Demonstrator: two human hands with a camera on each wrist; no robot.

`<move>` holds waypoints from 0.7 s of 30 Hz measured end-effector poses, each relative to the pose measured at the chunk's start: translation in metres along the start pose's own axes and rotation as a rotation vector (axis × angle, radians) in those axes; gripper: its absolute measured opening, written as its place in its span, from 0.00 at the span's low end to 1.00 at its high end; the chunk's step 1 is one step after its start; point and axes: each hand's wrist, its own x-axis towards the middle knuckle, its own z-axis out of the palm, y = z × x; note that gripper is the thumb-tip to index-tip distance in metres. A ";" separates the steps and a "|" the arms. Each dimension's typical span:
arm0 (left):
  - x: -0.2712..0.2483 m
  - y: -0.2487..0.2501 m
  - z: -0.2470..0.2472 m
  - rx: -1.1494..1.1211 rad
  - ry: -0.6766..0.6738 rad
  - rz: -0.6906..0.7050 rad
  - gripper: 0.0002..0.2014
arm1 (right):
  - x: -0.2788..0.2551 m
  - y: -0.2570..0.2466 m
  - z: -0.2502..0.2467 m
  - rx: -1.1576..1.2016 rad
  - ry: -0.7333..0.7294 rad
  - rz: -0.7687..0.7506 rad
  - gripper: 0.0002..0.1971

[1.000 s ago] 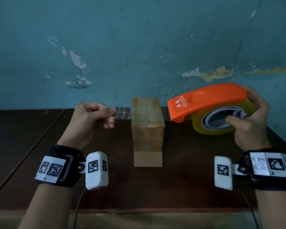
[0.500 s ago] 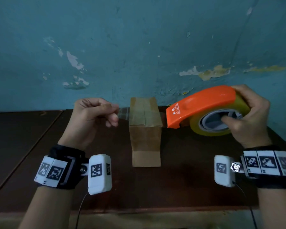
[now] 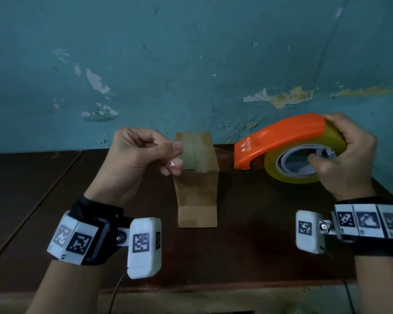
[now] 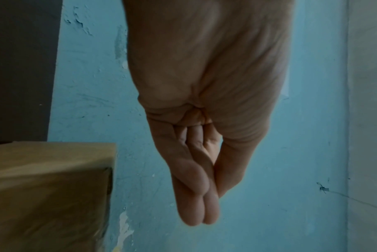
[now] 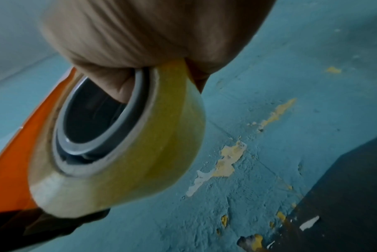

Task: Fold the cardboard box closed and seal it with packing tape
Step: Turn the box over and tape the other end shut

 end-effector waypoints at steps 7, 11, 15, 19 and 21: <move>0.004 -0.004 -0.018 0.012 0.087 -0.081 0.09 | 0.003 0.000 -0.017 0.219 0.033 0.001 0.27; 0.009 -0.009 -0.022 -0.031 0.180 -0.140 0.12 | 0.002 -0.008 -0.009 0.187 -0.034 -0.036 0.28; 0.008 -0.010 -0.023 -0.048 0.188 -0.148 0.05 | 0.005 -0.016 -0.005 0.092 -0.119 -0.120 0.29; 0.007 -0.002 -0.018 -0.035 0.147 -0.107 0.08 | 0.007 -0.016 0.001 -0.102 -0.143 -0.140 0.30; 0.005 0.003 -0.013 -0.025 0.118 -0.078 0.10 | 0.008 -0.018 0.001 -0.145 -0.131 -0.149 0.30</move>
